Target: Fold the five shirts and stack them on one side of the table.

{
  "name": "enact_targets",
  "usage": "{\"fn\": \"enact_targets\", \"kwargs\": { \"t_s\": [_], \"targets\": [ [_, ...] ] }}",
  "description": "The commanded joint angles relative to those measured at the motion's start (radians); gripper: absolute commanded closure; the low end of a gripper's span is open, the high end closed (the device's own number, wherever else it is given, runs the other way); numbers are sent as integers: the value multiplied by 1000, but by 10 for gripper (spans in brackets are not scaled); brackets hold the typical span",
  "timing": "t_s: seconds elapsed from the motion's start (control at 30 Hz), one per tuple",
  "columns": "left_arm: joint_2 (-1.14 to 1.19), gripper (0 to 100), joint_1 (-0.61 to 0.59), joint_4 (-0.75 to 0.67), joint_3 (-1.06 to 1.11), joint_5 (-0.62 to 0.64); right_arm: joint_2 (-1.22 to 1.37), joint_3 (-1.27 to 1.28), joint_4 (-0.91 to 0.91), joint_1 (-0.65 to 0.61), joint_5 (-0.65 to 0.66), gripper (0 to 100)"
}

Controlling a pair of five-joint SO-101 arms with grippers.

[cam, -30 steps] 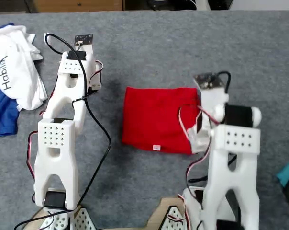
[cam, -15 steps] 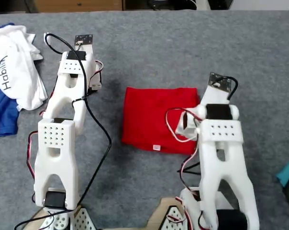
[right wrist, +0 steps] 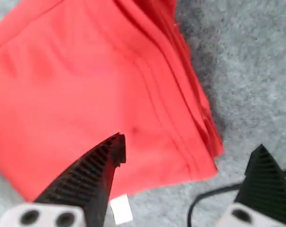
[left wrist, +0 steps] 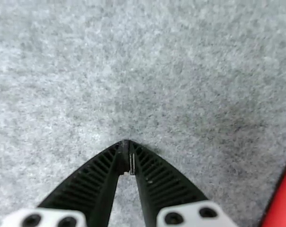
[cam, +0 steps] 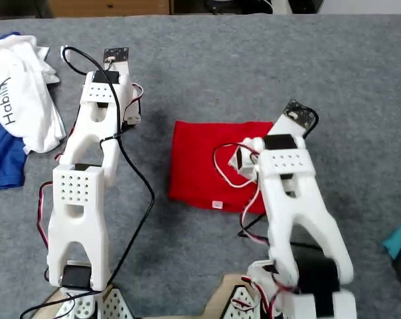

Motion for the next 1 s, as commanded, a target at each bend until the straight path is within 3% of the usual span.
{"fn": "enact_targets", "kwargs": {
  "t_s": [0.0,0.33,0.6,0.77,0.97],
  "targets": [
    [-2,980,11,-17,-43,-6,81,-25,-87,-18,-63,601],
    [-2,980,11,-15,-43,-6,283,-25,-269,-12,-95,634],
    [-2,980,11,-14,-43,-6,277,-62,-261,82,21,997],
    [-2,980,9,-12,-41,-6,277,-74,-233,179,41,995],
    [-2,980,9,-12,-40,-6,277,-242,9,269,41,994]
  ]
}}
